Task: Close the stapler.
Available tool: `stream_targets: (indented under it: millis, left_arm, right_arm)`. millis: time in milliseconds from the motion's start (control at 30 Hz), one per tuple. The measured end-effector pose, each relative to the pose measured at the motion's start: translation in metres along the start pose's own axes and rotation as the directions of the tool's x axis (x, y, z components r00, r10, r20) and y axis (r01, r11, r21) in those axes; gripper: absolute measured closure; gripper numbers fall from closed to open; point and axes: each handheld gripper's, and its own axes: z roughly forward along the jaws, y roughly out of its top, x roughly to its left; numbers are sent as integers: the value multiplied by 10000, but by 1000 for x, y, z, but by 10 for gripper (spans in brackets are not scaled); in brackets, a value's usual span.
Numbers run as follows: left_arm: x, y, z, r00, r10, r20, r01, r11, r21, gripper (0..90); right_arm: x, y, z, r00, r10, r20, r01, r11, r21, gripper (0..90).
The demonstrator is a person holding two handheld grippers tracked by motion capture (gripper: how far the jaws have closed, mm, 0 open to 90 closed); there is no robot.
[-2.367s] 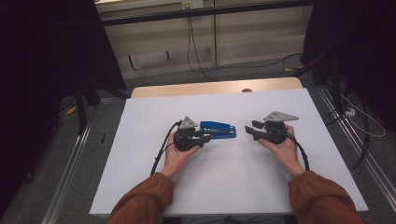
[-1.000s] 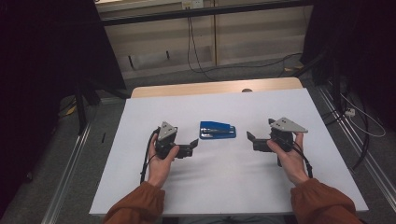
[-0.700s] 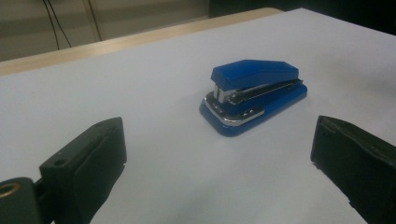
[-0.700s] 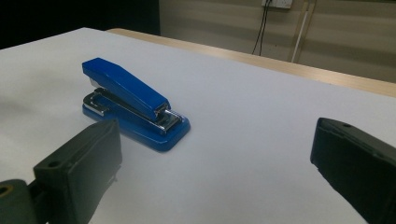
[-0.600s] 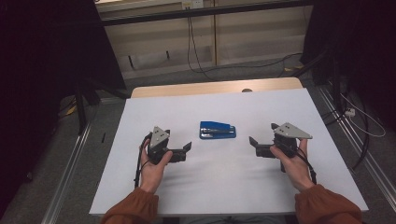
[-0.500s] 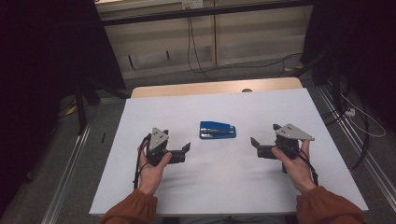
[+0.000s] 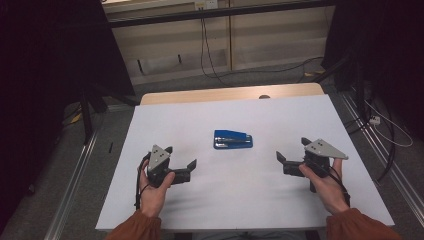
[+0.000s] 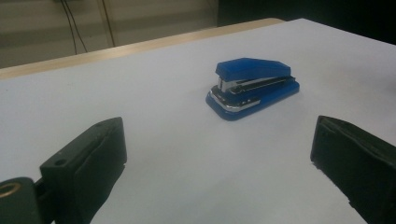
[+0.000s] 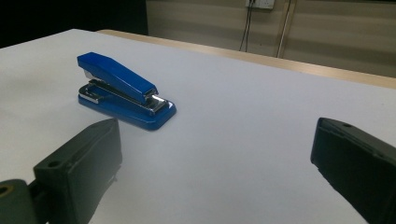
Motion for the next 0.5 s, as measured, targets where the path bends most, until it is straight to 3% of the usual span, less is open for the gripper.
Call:
stream_targets:
  millis: [500]
  left_arm:
    - [-1, -13, -21, 9994, -58, -350, 60, 10000, 70, 37]
  right_arm:
    - [-4, -9, -28, 9989, 214, 428, -208, 9997, -138, 11]
